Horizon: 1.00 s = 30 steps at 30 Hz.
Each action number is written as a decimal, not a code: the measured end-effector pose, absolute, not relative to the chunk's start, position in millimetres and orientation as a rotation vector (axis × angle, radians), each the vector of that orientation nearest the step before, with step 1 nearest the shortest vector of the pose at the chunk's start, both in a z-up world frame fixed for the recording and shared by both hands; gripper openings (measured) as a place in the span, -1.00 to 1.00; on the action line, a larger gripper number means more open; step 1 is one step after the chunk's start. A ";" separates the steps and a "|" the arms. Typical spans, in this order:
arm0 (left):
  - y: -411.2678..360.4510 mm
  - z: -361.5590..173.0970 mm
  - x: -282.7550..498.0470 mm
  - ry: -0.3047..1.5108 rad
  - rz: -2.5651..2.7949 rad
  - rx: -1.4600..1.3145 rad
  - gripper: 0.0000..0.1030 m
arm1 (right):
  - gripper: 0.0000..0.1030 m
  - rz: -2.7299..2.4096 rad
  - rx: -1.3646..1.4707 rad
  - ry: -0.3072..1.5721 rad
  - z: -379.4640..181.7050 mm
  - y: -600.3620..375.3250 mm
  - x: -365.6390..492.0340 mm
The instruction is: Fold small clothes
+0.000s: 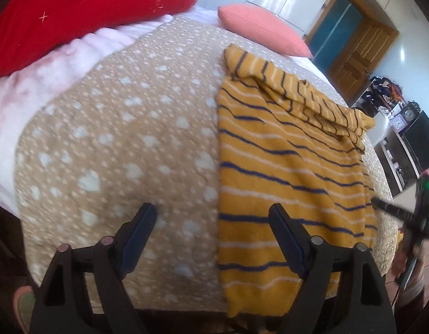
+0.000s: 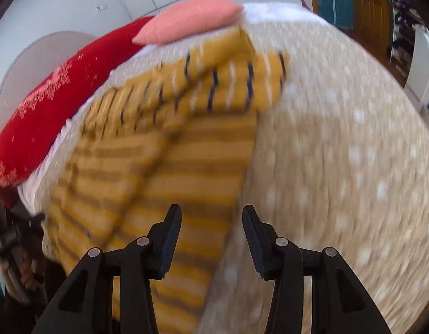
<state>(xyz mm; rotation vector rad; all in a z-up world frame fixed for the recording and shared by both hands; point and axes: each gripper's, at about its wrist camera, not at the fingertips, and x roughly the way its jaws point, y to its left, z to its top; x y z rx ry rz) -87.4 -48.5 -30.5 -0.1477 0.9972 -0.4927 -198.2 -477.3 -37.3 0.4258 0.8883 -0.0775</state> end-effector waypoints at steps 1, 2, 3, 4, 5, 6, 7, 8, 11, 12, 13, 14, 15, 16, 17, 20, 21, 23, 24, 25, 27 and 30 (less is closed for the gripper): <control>-50.7 -32.4 -91.1 0.991 -0.493 -0.151 0.67 | -0.03 -0.071 0.452 0.866 -42.2 -474.3 -207.2; -53.7 -33.1 -94.2 0.991 -0.499 -0.154 0.67 | -0.03 -0.063 0.497 0.829 -44.6 -471.3 -217.6; -56.1 -33.5 -99.0 0.999 -0.519 -0.161 0.67 | 0.01 -0.042 0.534 0.820 -47.5 -470.5 -219.4; -57.3 -33.3 -102.3 1.008 -0.540 -0.172 0.67 | 0.01 -0.007 0.590 0.804 -49.9 -468.5 -224.1; -57.6 -32.5 -106.5 1.012 -0.563 -0.190 0.66 | 0.01 0.072 0.681 0.782 -54.8 -464.4 -228.3; -57.4 -32.9 -111.8 1.022 -0.602 -0.221 0.57 | 0.01 0.119 0.731 0.775 -59.2 -462.4 -229.9; -57.5 -34.5 -114.2 1.038 -0.631 -0.247 0.51 | 0.01 0.159 0.775 0.767 -65.5 -457.3 -230.8; -57.3 -37.6 -117.3 1.059 -0.655 -0.273 0.46 | 0.01 0.193 0.802 0.764 -72.6 -448.8 -231.5; -55.2 -47.9 -125.3 1.089 -0.670 -0.311 0.46 | 0.01 0.233 0.862 0.727 -81.4 -437.2 -237.2; -55.0 -50.0 -127.5 1.088 -0.671 -0.314 0.46 | 0.01 0.258 0.899 0.722 -85.2 -435.8 -238.9; -55.1 -51.0 -129.8 1.080 -0.672 -0.313 0.47 | 0.01 0.267 0.925 0.715 -88.8 -433.6 -240.9; -55.5 -51.2 -130.1 1.074 -0.675 -0.309 0.49 | 0.01 0.265 0.932 0.712 -91.5 -430.5 -242.8; -56.4 -51.5 -130.3 1.070 -0.681 -0.305 0.56 | 0.01 0.272 0.936 0.715 -93.9 -428.6 -245.0; -58.9 -52.9 -128.9 1.065 -0.689 -0.307 0.60 | 0.01 0.278 0.936 0.721 -96.7 -423.8 -247.6; -60.4 -54.2 -128.2 1.063 -0.690 -0.309 0.65 | 0.01 0.278 0.934 0.728 -100.0 -420.6 -249.9; -72.3 -53.6 -129.4 1.066 -0.659 -0.249 0.68 | 0.01 0.264 0.914 0.755 -109.9 -403.3 -253.6; -78.4 -52.7 -129.9 1.071 -0.643 -0.203 0.63 | 0.01 0.254 0.915 0.752 -112.4 -400.0 -253.0; -87.4 -49.3 -132.6 1.070 -0.567 -0.104 0.18 | -0.12 0.216 0.930 0.748 -115.5 -398.1 -249.3; -87.9 -47.8 -131.8 1.074 -0.550 -0.088 -0.10 | -0.44 0.190 0.928 0.759 -115.1 -398.7 -248.9; -83.8 -43.9 -128.7 1.085 -0.555 -0.111 -0.27 | -0.63 0.158 0.915 0.777 -114.0 -398.2 -246.6; -73.6 -34.3 -123.7 1.108 -0.605 -0.190 -0.78 | -0.77 0.176 0.914 0.766 -106.7 -405.3 -252.7; -61.6 -0.5 -131.7 1.044 -0.637 -0.220 -0.78 | -0.79 0.207 0.865 0.726 -78.2 -399.4 -260.8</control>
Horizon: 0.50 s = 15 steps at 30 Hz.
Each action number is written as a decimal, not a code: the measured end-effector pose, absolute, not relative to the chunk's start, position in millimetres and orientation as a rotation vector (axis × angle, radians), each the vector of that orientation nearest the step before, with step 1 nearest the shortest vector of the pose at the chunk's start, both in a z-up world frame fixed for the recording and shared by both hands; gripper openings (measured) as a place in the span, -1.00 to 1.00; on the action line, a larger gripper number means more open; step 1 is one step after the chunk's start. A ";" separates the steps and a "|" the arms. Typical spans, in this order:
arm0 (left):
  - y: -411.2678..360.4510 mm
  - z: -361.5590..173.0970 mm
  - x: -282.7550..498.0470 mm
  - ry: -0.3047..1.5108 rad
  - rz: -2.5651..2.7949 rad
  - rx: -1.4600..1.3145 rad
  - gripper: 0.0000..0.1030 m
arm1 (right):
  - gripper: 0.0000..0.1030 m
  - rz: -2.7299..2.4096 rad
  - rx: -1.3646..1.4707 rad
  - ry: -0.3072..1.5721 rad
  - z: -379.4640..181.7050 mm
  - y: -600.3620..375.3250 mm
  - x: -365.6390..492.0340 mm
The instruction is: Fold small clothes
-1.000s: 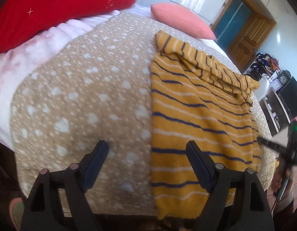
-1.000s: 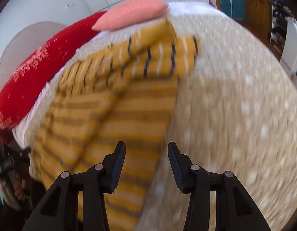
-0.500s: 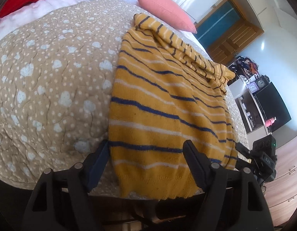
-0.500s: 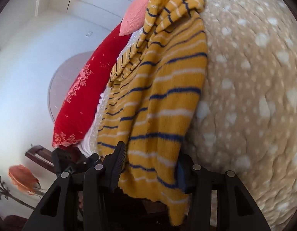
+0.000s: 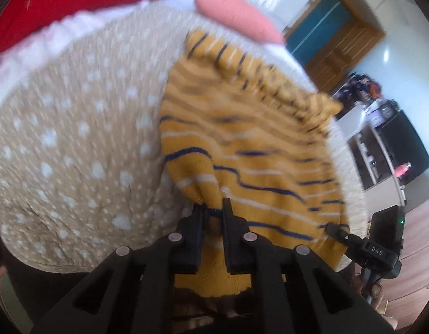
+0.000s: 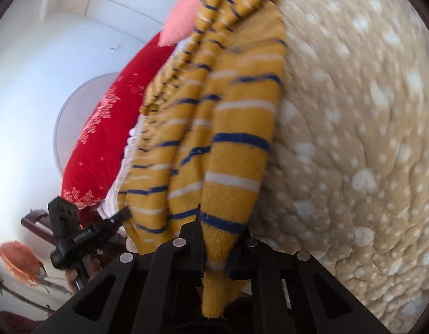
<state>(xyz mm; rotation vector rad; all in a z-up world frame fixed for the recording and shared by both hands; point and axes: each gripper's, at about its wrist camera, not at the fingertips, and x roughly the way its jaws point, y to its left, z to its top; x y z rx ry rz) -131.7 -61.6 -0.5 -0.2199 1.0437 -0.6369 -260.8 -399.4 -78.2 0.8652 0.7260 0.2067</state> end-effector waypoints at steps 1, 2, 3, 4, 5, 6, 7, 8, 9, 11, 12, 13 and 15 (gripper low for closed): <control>-58.1 8.5 -137.4 1.024 -0.646 -0.217 -0.78 | -0.79 0.217 0.852 0.711 -67.7 -397.9 -265.3; -53.4 20.2 -145.9 0.998 -0.657 -0.214 -0.78 | -0.81 0.242 0.831 0.684 -52.8 -392.4 -273.6; -48.4 29.9 -154.8 0.977 -0.668 -0.215 -0.79 | -0.82 0.266 0.821 0.668 -42.7 -386.4 -276.7; -44.6 35.4 -161.7 0.966 -0.676 -0.219 -0.79 | -0.82 0.294 0.796 0.640 -28.3 -378.2 -286.4; -40.8 38.8 -168.4 0.956 -0.682 -0.225 -0.81 | -0.82 0.306 0.765 0.621 -17.3 -372.1 -296.8; -35.7 40.6 -175.1 0.952 -0.684 -0.232 -0.81 | -0.82 0.309 0.743 0.611 -10.6 -366.8 -301.8; -32.5 39.5 -177.4 0.952 -0.677 -0.233 -0.81 | -0.82 0.311 0.733 0.606 -8.3 -362.9 -304.0; -29.5 36.7 -178.3 0.952 -0.664 -0.231 -0.82 | -0.82 0.314 0.731 0.605 -8.1 -359.3 -303.0; -26.7 32.9 -175.8 0.956 -0.646 -0.231 -0.82 | -0.82 0.309 0.734 0.610 -10.4 -360.8 -301.8; -22.2 28.6 -165.8 0.981 -0.633 -0.260 -0.82 | -0.82 0.290 0.744 0.631 -18.2 -363.1 -288.8; -19.1 27.8 -156.8 0.991 -0.637 -0.288 -0.82 | -0.82 0.285 0.749 0.634 -19.4 -366.8 -284.6; -20.1 28.9 -150.7 0.986 -0.635 -0.293 -0.82 | -0.82 0.281 0.747 0.631 -18.6 -370.6 -281.5; -24.7 35.1 -132.4 0.965 -0.629 -0.288 -0.82 | -0.82 0.271 0.717 0.614 -9.6 -378.7 -270.0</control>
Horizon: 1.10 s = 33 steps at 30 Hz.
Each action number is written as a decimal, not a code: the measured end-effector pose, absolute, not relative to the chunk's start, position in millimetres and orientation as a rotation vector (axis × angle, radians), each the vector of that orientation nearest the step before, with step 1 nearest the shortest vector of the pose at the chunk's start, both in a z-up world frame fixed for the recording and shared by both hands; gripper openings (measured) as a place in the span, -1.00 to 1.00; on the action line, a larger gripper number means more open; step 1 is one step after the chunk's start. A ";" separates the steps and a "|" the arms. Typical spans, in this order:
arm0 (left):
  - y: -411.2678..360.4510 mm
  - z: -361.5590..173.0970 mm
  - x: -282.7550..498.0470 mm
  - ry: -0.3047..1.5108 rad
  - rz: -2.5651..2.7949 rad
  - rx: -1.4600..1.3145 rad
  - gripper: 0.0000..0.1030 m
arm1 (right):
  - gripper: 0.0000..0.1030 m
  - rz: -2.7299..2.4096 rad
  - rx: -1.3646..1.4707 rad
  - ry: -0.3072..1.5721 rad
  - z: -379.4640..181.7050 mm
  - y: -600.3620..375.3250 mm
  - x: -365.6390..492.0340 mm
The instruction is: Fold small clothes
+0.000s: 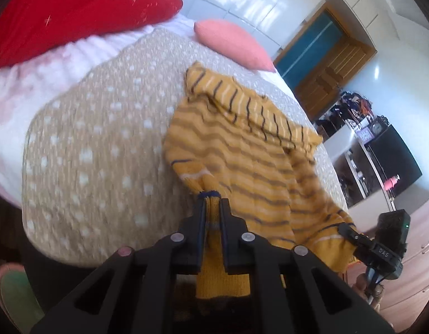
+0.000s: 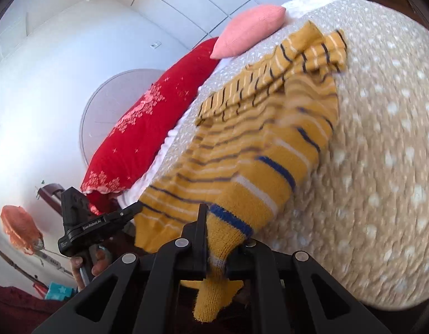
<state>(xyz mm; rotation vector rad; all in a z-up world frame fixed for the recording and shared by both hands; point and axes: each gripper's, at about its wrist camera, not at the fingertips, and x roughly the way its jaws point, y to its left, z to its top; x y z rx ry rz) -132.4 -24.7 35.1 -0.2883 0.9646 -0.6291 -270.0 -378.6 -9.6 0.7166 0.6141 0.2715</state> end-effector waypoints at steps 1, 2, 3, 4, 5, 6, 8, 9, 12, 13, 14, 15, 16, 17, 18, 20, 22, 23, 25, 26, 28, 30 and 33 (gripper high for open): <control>-29.0 38.5 -123.6 0.957 -0.630 -0.289 -0.82 | -0.82 0.264 0.700 0.606 -2.9 -386.0 -264.8; -34.0 43.2 -112.0 0.952 -0.633 -0.293 -0.82 | -0.82 0.256 0.690 0.596 3.9 -391.9 -254.5; -43.6 50.7 -93.9 0.942 -0.641 -0.296 -0.82 | -0.82 0.251 0.683 0.583 11.5 -401.0 -243.2; -52.1 55.9 -80.3 0.932 -0.646 -0.292 -0.82 | -0.82 0.242 0.675 0.568 19.1 -409.0 -230.5; -63.6 62.7 -63.7 0.914 -0.648 -0.279 -0.91 | -0.82 0.232 0.668 0.556 25.9 -417.7 -219.3; -81.1 72.0 -41.0 0.890 -0.645 -0.250 -0.93 | -0.82 0.220 0.660 0.542 33.7 -427.1 -204.9; -108.5 81.0 -7.1 0.884 -0.641 -0.230 -0.93 | -0.82 0.202 0.675 0.524 47.9 -450.9 -161.8; -124.8 81.4 16.8 0.907 -0.639 -0.234 -0.93 | -0.82 0.184 0.688 0.525 51.4 -461.2 -142.4; -167.4 74.1 84.8 0.954 -0.538 -0.224 -0.93 | -0.80 0.090 0.668 0.562 54.0 -491.9 -84.6; -180.2 71.1 104.0 0.952 -0.490 -0.193 -0.93 | -0.80 0.059 0.657 0.589 50.6 -502.1 -65.3; -189.1 69.7 114.4 0.958 -0.459 -0.177 -0.93 | -0.80 0.027 0.639 0.630 44.3 -509.9 -39.8; -193.0 68.0 124.3 0.974 -0.445 -0.189 -0.93 | -0.79 -0.012 0.624 0.669 37.4 -516.3 -22.6; -190.8 68.0 126.5 0.974 -0.463 -0.218 -0.92 | -0.79 -0.056 0.623 0.714 26.0 -524.0 -2.1; -189.1 70.5 124.4 0.965 -0.494 -0.242 -0.80 | -0.79 -0.064 0.638 0.735 19.1 -528.6 8.7; -187.8 74.0 118.2 0.948 -0.541 -0.242 -0.44 | -0.78 -0.060 0.661 0.752 10.1 -535.6 19.6; -184.3 76.1 101.0 0.918 -0.579 -0.199 0.23 | -0.78 -0.051 0.702 0.759 -1.7 -547.8 30.8; -184.0 76.4 82.6 0.885 -0.605 -0.130 0.32 | -0.78 -0.021 0.738 0.751 -9.6 -561.6 29.5; -188.7 76.9 75.5 0.881 -0.625 -0.082 0.33 | -0.77 -0.007 0.771 0.737 -11.5 -567.4 30.3; -198.9 73.6 59.4 0.864 -0.670 0.032 0.43 | -0.77 0.010 0.827 0.712 -12.7 -574.1 31.4; -206.3 71.3 54.0 0.856 -0.678 0.085 0.58 | -0.74 0.015 0.835 0.709 -12.6 -574.3 29.4; -224.0 61.2 47.9 0.854 -0.683 0.195 0.67 | -0.70 0.005 0.819 0.718 -11.5 -569.5 29.2; -240.4 44.3 51.7 0.875 -0.684 0.256 0.67 | -0.55 -0.002 0.788 0.728 -11.0 -563.2 27.1; -261.2 10.8 68.0 0.920 -0.622 0.329 0.60 | -0.37 -0.018 0.732 0.738 -9.0 -552.1 24.6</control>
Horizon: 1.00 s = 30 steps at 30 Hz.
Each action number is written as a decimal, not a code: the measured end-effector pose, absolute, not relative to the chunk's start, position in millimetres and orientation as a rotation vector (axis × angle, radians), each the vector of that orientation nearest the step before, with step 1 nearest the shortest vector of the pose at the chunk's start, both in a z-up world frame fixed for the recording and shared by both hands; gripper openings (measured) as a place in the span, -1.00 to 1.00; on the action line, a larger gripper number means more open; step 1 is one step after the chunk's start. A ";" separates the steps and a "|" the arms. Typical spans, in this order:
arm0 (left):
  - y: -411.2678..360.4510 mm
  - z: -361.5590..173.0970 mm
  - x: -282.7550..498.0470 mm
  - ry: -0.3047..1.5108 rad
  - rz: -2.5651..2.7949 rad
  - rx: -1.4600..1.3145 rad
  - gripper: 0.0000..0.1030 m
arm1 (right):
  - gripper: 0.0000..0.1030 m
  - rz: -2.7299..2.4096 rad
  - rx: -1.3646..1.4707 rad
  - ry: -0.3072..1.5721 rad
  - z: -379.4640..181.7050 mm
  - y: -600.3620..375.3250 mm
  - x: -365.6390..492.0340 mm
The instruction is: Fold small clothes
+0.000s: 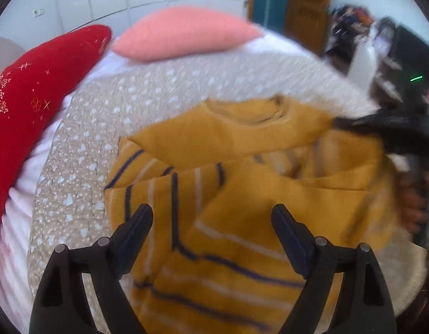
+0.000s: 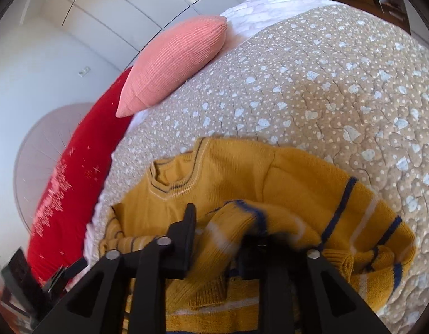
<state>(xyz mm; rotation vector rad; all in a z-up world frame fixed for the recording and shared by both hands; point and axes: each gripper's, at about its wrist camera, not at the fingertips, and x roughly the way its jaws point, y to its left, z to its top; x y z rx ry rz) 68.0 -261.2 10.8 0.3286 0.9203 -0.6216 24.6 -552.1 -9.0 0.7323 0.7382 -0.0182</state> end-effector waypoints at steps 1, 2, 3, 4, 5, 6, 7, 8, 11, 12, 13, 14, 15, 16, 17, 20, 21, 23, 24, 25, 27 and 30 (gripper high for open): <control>-264.1 5.2 69.5 0.953 -0.639 0.318 0.37 | -0.36 -0.018 0.720 0.738 -9.2 -550.4 23.9; -265.1 2.0 70.6 0.996 -0.681 0.283 -0.64 | -0.35 -0.023 0.698 0.743 -7.9 -547.6 22.8; -264.5 2.0 69.9 1.026 -0.700 0.257 -0.90 | -0.35 -0.021 0.684 0.747 -8.4 -546.4 22.2; -262.6 5.6 66.7 1.011 -0.701 0.246 -0.92 | -0.35 -0.019 0.667 0.752 -7.4 -544.6 21.2; -261.4 11.3 61.0 0.980 -0.706 0.255 -0.92 | -0.34 -0.015 0.648 0.755 -5.1 -543.1 19.4; -259.2 19.1 55.3 0.949 -0.706 0.275 -0.92 | -0.34 -0.010 0.637 0.752 -2.1 -542.5 17.2; -256.6 25.1 54.3 0.937 -0.696 0.280 -0.92 | -0.33 0.004 0.631 0.735 4.7 -542.7 12.9; -252.4 32.0 56.3 0.926 -0.687 0.270 -0.92 | -0.27 0.014 0.634 0.723 9.2 -543.5 10.4; -238.7 54.8 83.2 0.878 -0.578 0.228 -0.92 | 0.07 0.045 0.658 0.661 29.3 -550.4 8.4; -235.3 60.1 99.7 0.867 -0.514 0.213 -0.92 | 0.23 0.059 0.679 0.652 33.1 -553.7 12.3; -233.7 62.2 113.8 0.862 -0.458 0.205 -0.91 | 0.26 0.079 0.712 0.650 34.5 -558.2 19.6; -231.5 62.7 128.3 0.859 -0.401 0.196 -0.91 | 0.29 0.082 0.725 0.653 34.6 -560.2 24.9; -229.1 61.6 142.8 0.864 -0.361 0.183 -0.90 | 0.35 0.083 0.735 0.663 33.2 -561.9 32.4; -229.0 57.9 158.1 0.886 -0.335 0.169 -0.87 | 0.40 0.088 0.751 0.679 29.8 -563.8 40.0; -228.2 53.0 168.3 0.912 -0.315 0.162 -0.82 | 0.45 0.090 0.780 0.695 24.6 -566.9 46.2; -220.0 43.9 176.5 0.942 -0.315 0.099 -0.78 | 0.45 0.085 0.842 0.682 19.7 -575.5 43.3; -215.1 43.8 175.1 0.945 -0.324 0.068 -0.57 | 0.45 0.095 0.853 0.668 21.1 -579.5 37.8; -202.5 43.7 171.9 0.965 -0.369 0.011 -0.14 | 0.46 0.074 0.838 0.641 29.5 -585.4 22.0; -199.1 44.7 165.7 0.963 -0.385 -0.008 -0.05 | 0.46 0.053 0.808 0.632 35.8 -586.6 12.2; -193.4 46.7 160.7 0.957 -0.393 -0.016 -0.05 | 0.46 0.029 0.775 0.634 41.5 -586.0 3.1; -181.1 51.5 147.1 0.947 -0.412 -0.016 0.05 | 0.43 0.010 0.719 0.635 50.5 -579.9 -13.5; -162.0 54.4 121.7 0.922 -0.431 -0.009 0.29 | 0.12 0.040 0.645 0.638 57.1 -561.7 -34.0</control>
